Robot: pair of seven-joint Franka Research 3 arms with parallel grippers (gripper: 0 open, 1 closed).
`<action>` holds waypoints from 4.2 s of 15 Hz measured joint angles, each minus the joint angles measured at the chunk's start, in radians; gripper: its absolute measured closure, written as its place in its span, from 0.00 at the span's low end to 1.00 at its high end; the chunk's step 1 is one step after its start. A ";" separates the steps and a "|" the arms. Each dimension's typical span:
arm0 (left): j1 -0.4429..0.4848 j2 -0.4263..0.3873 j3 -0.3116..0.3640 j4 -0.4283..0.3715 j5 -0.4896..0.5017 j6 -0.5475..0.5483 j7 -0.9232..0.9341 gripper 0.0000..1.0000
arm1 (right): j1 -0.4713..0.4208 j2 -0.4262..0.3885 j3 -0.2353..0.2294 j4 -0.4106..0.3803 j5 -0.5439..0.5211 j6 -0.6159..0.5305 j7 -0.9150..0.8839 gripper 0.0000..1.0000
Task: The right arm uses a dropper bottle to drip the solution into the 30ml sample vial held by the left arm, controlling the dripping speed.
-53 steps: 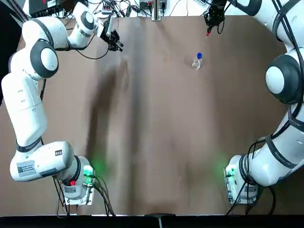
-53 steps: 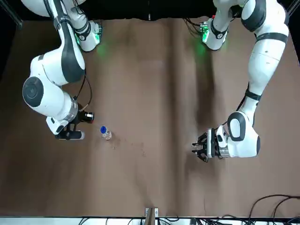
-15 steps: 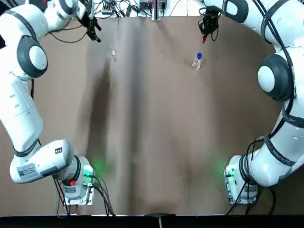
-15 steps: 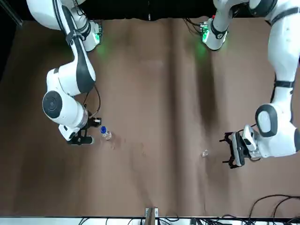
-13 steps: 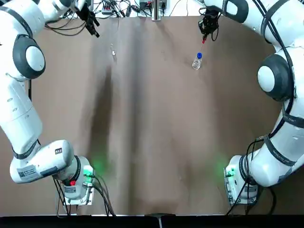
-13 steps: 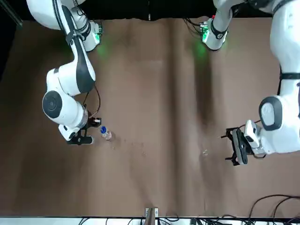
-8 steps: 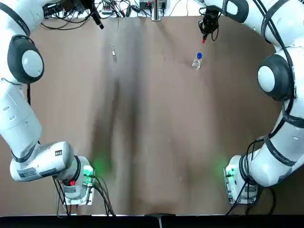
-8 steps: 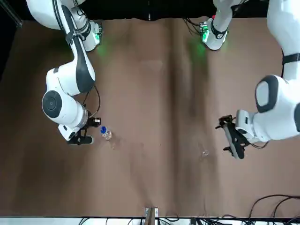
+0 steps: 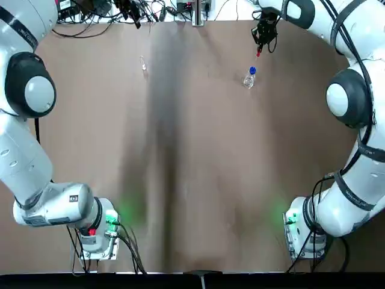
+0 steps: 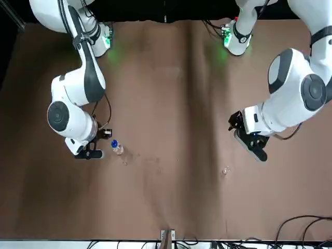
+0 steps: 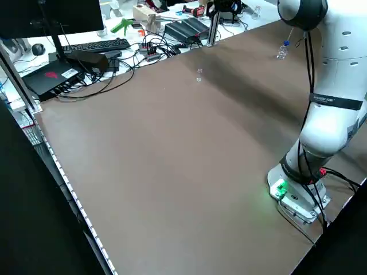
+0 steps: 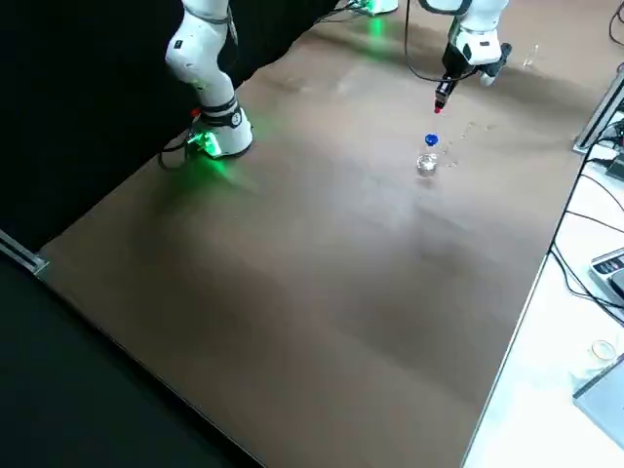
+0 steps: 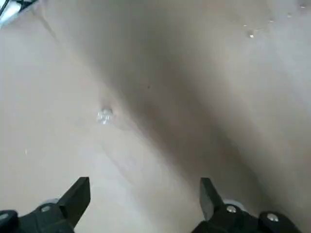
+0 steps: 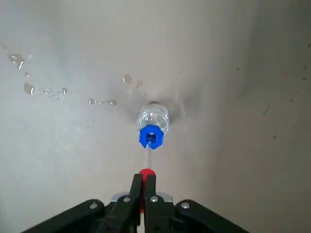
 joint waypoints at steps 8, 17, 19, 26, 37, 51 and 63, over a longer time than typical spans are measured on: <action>-0.024 -0.047 0.000 0.000 0.135 -0.197 -0.431 0.00 | 0.000 0.001 0.000 -0.001 0.000 0.003 0.000 0.96; 0.000 -0.118 0.012 0.001 0.206 -0.289 -0.588 0.00 | 0.000 0.009 0.000 -0.010 0.000 0.018 0.000 0.96; 0.000 -0.161 0.012 0.001 0.225 -0.308 -0.594 0.00 | 0.000 0.010 0.000 -0.013 0.000 0.019 0.000 0.96; 0.056 -0.215 0.007 -0.014 0.203 -0.326 -0.584 0.00 | 0.000 0.027 0.000 -0.014 0.000 0.024 0.000 0.96; 0.160 -0.279 -0.036 -0.118 0.122 -0.176 -0.519 0.00 | 0.001 0.042 0.003 -0.014 0.000 0.047 -0.001 0.96; -0.127 -0.368 0.353 -0.147 -0.006 -0.235 -0.465 0.00 | 0.001 0.080 0.003 -0.013 0.000 0.069 -0.003 0.51; -0.130 -0.415 0.370 -0.185 -0.007 -0.243 -0.457 0.00 | -0.089 -0.126 -0.016 0.020 -0.007 -0.039 -0.076 0.24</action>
